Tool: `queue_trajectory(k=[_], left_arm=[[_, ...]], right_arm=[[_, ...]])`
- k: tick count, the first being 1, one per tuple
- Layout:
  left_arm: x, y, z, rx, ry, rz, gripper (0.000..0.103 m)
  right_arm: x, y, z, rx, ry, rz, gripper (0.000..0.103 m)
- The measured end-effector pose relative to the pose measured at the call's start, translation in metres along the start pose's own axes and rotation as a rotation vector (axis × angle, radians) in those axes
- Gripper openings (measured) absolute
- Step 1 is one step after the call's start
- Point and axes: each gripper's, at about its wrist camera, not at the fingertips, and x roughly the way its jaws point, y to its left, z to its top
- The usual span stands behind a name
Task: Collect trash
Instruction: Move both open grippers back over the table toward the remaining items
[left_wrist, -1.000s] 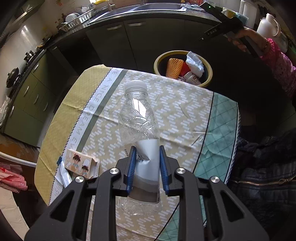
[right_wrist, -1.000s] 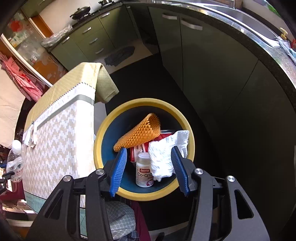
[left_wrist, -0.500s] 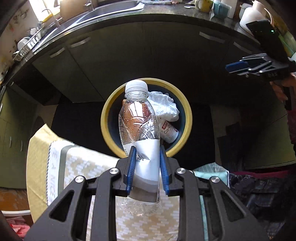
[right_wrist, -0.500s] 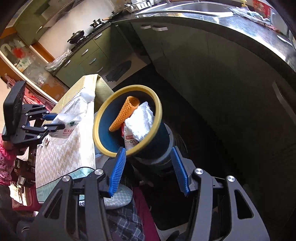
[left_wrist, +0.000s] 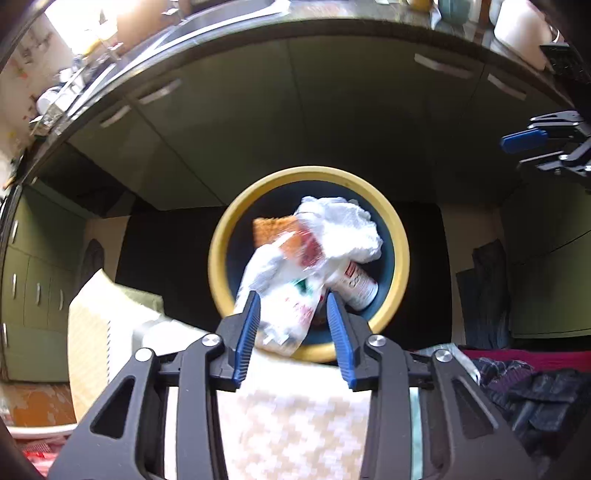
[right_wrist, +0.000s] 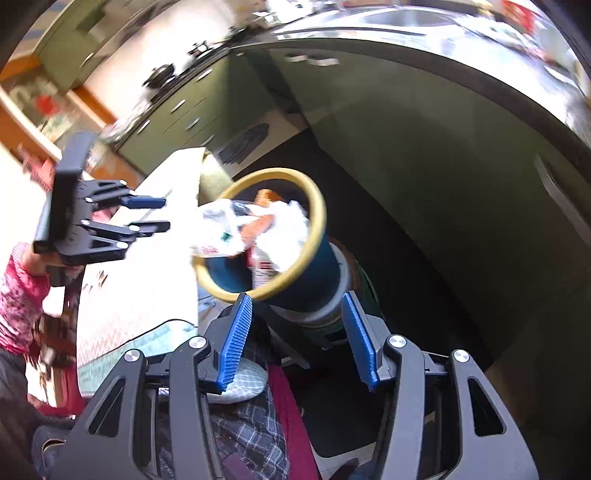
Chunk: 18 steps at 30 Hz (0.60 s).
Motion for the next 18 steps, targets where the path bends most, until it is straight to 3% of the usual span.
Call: queue_trajectory(k=[2,8,11,15,18], left_arm=[[-0.029,0.017,-0.026,-0.044,-0.023,0.032,0.052],[-0.111,0.074,-0.146,-0.263,-0.031,0.153,0.052],[-0.139,0.108,-0.221,-0.435,0.009,0.232,0.060],[-0.158,0.147,-0.317,-0.666,0.085,0.325,0.060],[-0.164,0.166,-0.369,-0.803,0.118,0.352,0.060]], right_arm=[[0.003,0.022,0.011,-0.060,0.016,0.013,0.051],[0.021,0.125,0.049,-0.287,0.061,0.094,0.053],[0.042,0.200,0.061,-0.439,0.093,0.164,0.058],[0.099,0.312,0.065,-0.634,0.192,0.245,0.058],[0.158,0.389,0.062,-0.694,0.294,0.272,0.058]])
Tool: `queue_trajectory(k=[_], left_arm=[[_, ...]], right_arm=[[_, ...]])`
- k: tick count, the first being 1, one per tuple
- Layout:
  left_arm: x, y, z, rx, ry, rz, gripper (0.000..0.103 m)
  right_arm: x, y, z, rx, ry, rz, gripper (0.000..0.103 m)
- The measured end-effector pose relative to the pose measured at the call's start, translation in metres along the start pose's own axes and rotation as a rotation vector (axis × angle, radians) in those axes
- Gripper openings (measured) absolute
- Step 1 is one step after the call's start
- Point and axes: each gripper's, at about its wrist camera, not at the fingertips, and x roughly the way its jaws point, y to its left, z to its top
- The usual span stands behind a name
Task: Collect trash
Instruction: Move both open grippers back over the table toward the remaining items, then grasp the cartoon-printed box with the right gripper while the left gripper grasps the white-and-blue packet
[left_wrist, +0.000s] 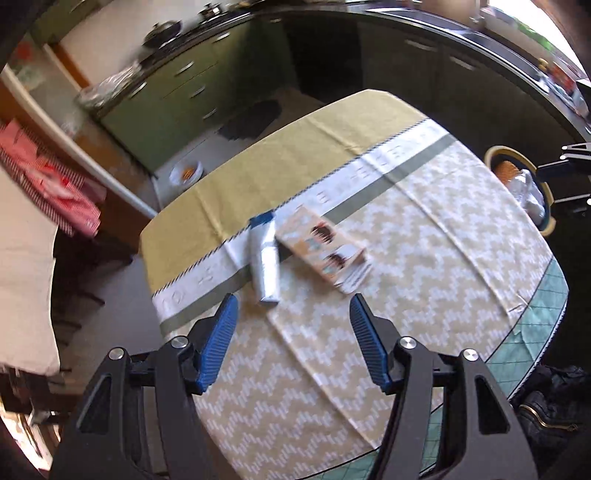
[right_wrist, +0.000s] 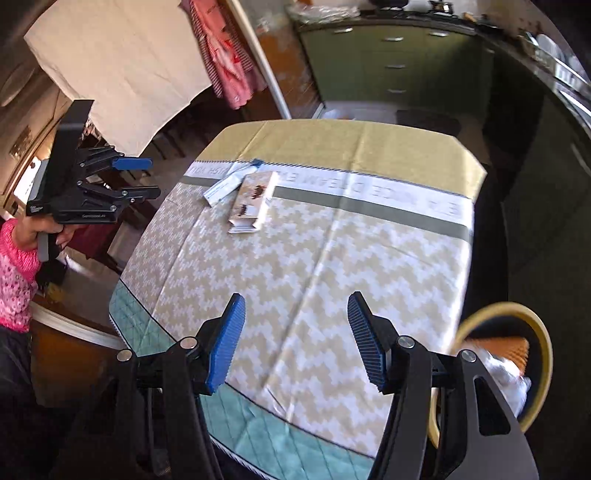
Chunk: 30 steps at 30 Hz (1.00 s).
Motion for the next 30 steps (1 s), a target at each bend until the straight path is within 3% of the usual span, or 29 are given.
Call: queue_trajectory(k=[6,9,12,22,25,30], left_arm=[[0.015,0.054,-0.025,-0.141,0.039,0.035,0.062],[0.011,0.068,-0.034,-0.154,0.027,0.042,0.065],[0.004,0.083,-0.044,-0.173,0.010,0.039,0.065],[0.004,0.114,-0.075,-0.253,-0.008,0.015,0.068],[0.009,0.111,-0.075,-0.251,-0.004,0.006,0.068],[0.027,0.100,-0.052,-0.233,0.000,-0.010,0.076]], right_arm=[[0.129,0.065,0.083,-0.026,0.169,-0.057,0.062],[0.171,0.076,0.101,-0.032,0.218,-0.141,0.066],[0.199,0.079,0.112,-0.007,0.260,-0.166,0.066],[0.244,0.095,0.132,0.003,0.315,-0.282,0.070],[0.247,0.096,0.131,-0.013,0.306,-0.316,0.058],[0.219,0.090,0.116,-0.022,0.298,-0.284,0.057]])
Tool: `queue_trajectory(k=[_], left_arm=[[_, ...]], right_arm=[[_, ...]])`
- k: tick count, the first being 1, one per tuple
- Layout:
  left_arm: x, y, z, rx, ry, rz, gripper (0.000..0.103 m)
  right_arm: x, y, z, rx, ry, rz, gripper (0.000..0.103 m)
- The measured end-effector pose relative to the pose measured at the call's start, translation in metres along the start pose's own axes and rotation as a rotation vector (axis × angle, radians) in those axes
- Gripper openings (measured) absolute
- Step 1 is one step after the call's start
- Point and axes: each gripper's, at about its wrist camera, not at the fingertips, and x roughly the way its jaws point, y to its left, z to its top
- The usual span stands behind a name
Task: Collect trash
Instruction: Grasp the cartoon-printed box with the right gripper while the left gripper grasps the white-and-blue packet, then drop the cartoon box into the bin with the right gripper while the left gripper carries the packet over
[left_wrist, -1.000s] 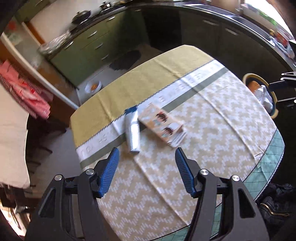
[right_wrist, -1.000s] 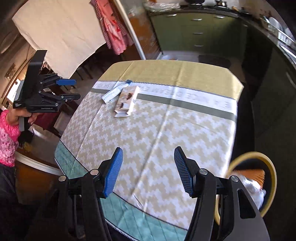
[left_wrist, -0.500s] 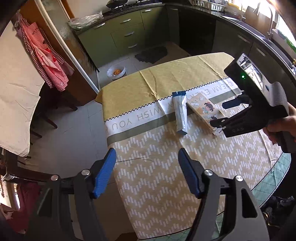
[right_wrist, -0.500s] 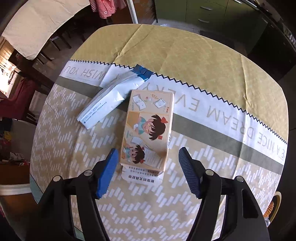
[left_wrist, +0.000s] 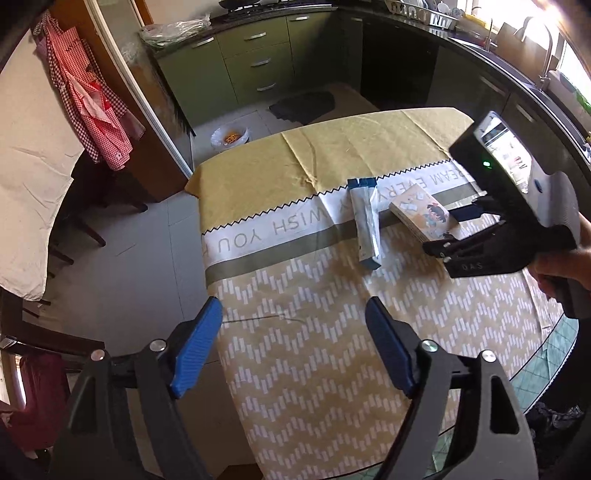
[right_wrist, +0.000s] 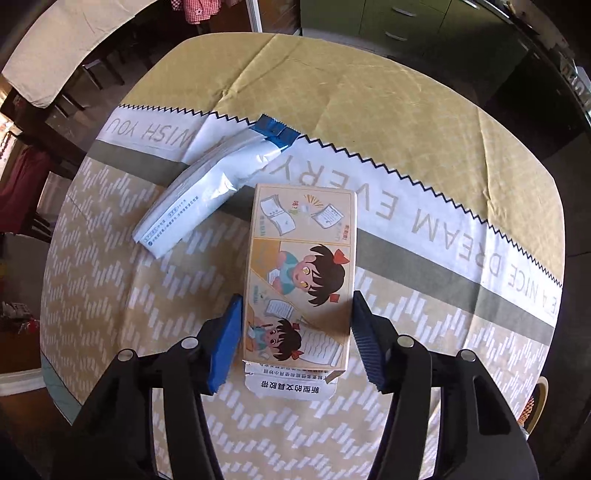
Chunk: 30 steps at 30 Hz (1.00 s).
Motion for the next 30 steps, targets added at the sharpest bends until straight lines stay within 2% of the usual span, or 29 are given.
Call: queue_trajectory(k=[4,8,13,18,19,23,25,28,30], left_arm=[[0.033,-0.020,0.029,0.019,0.030,-0.012,0.076],[0.075,-0.038,0.058,0.018,0.082,-0.025,0.076],[0.118,-0.060,0.077,0.052,0.144,0.000,0.076],[0.137,-0.076,0.083,0.076,0.171,0.007,0.075],[0.138,-0.079,0.083,0.078,0.178,-0.003,0.071],[0.143,-0.089,0.079,0.074,0.214,-0.055,0.028],[0.142,-0.094,0.076,0.078,0.221,-0.062,0.026],[0.135,-0.099,0.071,0.071,0.217,-0.076,0.018],[0.122,-0.103,0.066,0.074,0.195,-0.090,0.016]], right_arm=[[-0.041,-0.037,-0.042,0.008,-0.054,0.052,0.057],[-0.087,-0.091,-0.100,0.059,-0.116,0.079,0.058],[-0.128,-0.188,-0.178,0.221,-0.150,0.082,0.058],[-0.146,-0.266,-0.254,0.408,-0.199,0.082,0.058],[-0.148,-0.278,-0.266,0.436,-0.206,0.084,0.058],[-0.149,-0.313,-0.303,0.521,-0.225,0.099,0.058],[-0.146,-0.323,-0.314,0.545,-0.227,0.104,0.058],[-0.141,-0.330,-0.319,0.558,-0.227,0.098,0.058],[-0.138,-0.334,-0.320,0.561,-0.222,0.077,0.058]])
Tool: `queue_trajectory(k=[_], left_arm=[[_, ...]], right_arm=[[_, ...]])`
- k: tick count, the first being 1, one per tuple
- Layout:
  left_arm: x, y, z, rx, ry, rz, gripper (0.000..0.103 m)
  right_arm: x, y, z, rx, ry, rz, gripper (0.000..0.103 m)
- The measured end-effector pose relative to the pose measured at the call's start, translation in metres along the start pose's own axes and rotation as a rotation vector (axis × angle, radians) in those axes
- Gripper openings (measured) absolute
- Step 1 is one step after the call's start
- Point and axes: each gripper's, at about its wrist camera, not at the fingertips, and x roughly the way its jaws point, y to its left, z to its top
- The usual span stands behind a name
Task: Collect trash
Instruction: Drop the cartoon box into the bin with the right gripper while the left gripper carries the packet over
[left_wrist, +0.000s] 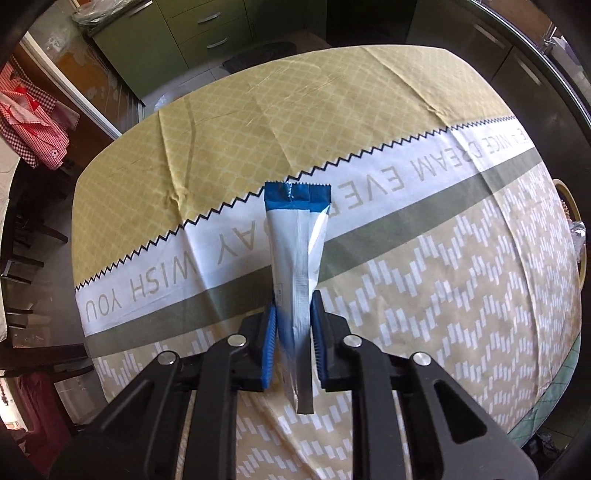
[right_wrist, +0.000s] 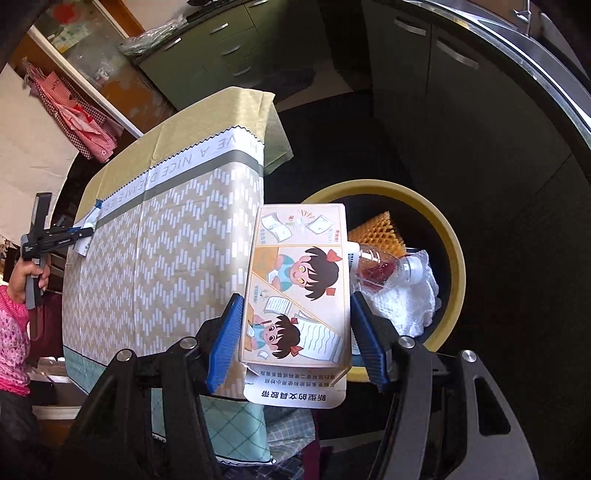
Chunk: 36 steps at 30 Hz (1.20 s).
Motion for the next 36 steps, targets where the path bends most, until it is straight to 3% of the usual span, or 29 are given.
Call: queue_trajectory(k=[9,16,19,22,29,36], left_arm=[[-0.066,-0.051,-0.040,0.118,-0.107,-0.076,0.016],[-0.099,-0.139,-0.041,0.300,-0.133,-0.173,0.016],[-0.104,-0.176,-0.042,0.380,-0.127,-0.210,0.016],[-0.113,-0.213,-0.042,0.449,-0.138,-0.237,0.016],[-0.133,-0.297,-0.026,0.589,-0.160,-0.303,0.016],[-0.123,-0.385,0.007,0.693,-0.124,-0.366,0.016]], right_arm=[[0.030,-0.034,0.001,0.058,0.023,-0.124,0.058],[0.042,-0.052,-0.016,0.120,0.005,-0.174,0.058],[0.063,-0.061,-0.030,0.146,0.071,-0.137,0.058],[0.073,-0.064,-0.040,0.169,0.110,-0.047,0.058],[-0.019,-0.078,-0.046,0.185,-0.110,-0.028,0.061],[-0.090,-0.118,-0.092,0.256,-0.246,-0.027,0.065]])
